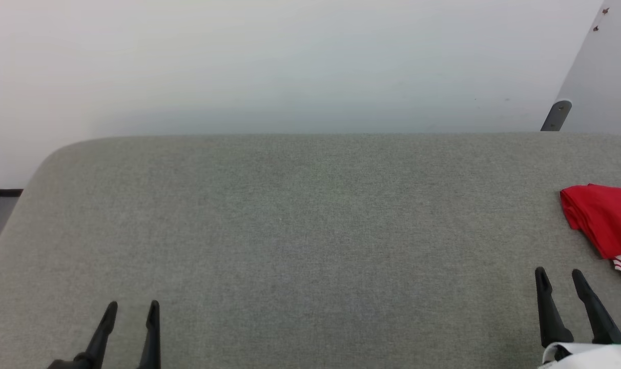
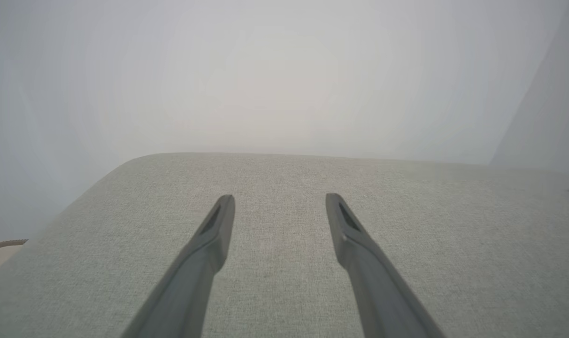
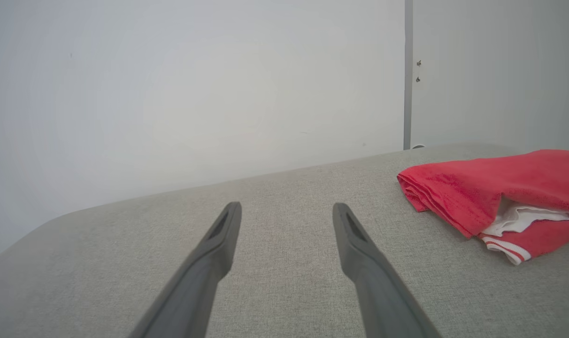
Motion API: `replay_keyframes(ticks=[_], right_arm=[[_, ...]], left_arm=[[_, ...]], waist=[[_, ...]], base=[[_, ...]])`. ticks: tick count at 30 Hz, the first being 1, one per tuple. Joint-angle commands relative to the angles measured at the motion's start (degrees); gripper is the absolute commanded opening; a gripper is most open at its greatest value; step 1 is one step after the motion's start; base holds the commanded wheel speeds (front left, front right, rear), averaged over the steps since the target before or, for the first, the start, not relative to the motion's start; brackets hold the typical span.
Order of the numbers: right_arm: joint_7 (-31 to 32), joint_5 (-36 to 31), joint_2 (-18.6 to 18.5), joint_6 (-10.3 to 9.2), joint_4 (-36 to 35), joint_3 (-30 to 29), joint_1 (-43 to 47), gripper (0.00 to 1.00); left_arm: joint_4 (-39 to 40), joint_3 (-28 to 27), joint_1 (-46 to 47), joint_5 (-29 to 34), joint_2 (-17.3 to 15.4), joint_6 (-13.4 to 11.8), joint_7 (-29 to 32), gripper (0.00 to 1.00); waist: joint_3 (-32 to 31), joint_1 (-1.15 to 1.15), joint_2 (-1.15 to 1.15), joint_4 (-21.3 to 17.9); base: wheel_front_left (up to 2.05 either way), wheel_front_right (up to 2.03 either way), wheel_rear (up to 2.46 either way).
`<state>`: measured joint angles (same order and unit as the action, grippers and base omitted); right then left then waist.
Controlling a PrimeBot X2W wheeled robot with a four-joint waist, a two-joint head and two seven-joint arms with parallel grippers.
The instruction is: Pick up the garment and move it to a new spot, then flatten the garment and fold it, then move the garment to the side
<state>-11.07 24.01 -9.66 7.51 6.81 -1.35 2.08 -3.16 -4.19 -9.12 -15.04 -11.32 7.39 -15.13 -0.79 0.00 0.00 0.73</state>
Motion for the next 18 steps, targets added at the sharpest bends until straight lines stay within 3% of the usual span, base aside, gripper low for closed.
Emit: replay_keyframes(ticks=[1,18], right_arm=[[0.2,-0.8,0.4,-0.04,-0.7,-0.5,1.1,1.00],[1.2,-4.3,2.3,-0.04,-5.3,-1.6,4.1,1.00]], left_arm=[[0.5,0.1,-0.8,0.5,-0.1,0.1,0.0,1.00],[3.5,-0.2,-2.5,1.8,1.1,0.1,0.0,1.00]], waist=[[0.1,0.00,0.00,0.0],[0.9,0.00,0.00,0.5]], base=[[0.00,0.00,0.00],[0.00,0.00,0.00]])
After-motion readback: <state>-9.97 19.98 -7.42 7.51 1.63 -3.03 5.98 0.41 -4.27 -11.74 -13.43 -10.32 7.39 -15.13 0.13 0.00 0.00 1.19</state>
